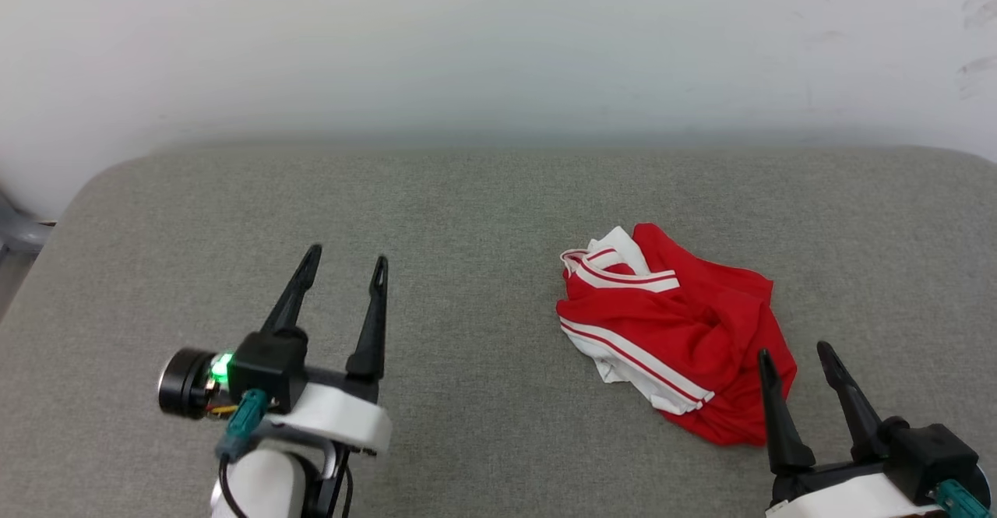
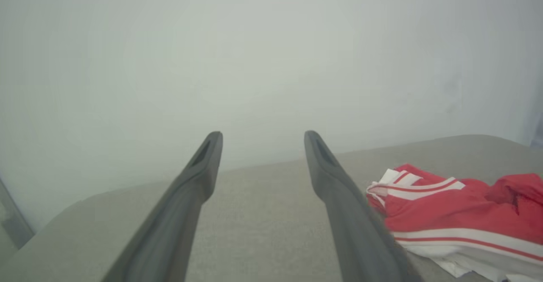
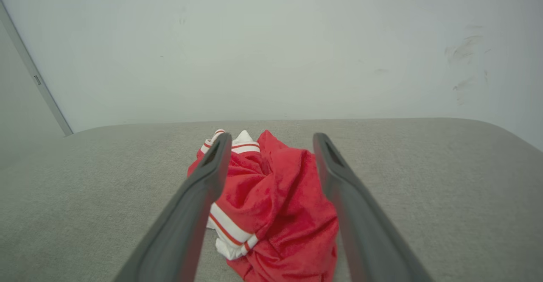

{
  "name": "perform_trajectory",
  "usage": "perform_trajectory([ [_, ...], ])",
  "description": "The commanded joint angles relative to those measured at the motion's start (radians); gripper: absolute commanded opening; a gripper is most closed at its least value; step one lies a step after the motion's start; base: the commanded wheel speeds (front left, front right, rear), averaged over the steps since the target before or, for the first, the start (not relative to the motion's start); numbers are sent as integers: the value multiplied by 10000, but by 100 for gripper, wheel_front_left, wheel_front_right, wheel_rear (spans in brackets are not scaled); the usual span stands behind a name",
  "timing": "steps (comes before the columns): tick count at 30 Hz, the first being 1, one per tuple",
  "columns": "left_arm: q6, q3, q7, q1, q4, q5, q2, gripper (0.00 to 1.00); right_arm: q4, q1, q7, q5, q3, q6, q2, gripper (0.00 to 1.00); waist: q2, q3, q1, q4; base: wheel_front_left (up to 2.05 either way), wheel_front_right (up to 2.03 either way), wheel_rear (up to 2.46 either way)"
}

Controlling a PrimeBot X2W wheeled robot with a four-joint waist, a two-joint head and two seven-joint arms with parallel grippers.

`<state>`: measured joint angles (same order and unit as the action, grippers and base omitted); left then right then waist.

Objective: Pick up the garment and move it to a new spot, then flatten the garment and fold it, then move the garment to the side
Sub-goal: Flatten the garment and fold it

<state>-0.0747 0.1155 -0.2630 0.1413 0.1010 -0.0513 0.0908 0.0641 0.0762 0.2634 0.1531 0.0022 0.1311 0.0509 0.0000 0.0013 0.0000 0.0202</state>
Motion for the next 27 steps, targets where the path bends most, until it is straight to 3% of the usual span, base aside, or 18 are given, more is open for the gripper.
perform_trajectory([
  [1,-105,101,-25,268,8,-2,81,100,-43,-134,20,-4,10,-7,-12,100,0,60,0,-62,0,0,0],
  [7,-484,1032,-26,2024,653,-114,492,100,-124,-307,20,-76,67,-7,-13,100,0,392,0,-367,0,0,0],
  [12,-542,2826,440,3559,1588,-939,1114,100,-187,-510,20,-90,27,-7,-15,100,0,772,0,-644,0,0,0],
  [19,-544,6396,2601,5846,2042,-3611,2371,100,-238,-873,20,-75,3,-7,-10,100,0,1348,0,-1020,0,0,0],
  [27,-545,9761,5646,7624,1951,-6447,3267,100,-298,-1290,20,84,50,-7,-13,100,0,1971,0,-1496,0,0,0],
])
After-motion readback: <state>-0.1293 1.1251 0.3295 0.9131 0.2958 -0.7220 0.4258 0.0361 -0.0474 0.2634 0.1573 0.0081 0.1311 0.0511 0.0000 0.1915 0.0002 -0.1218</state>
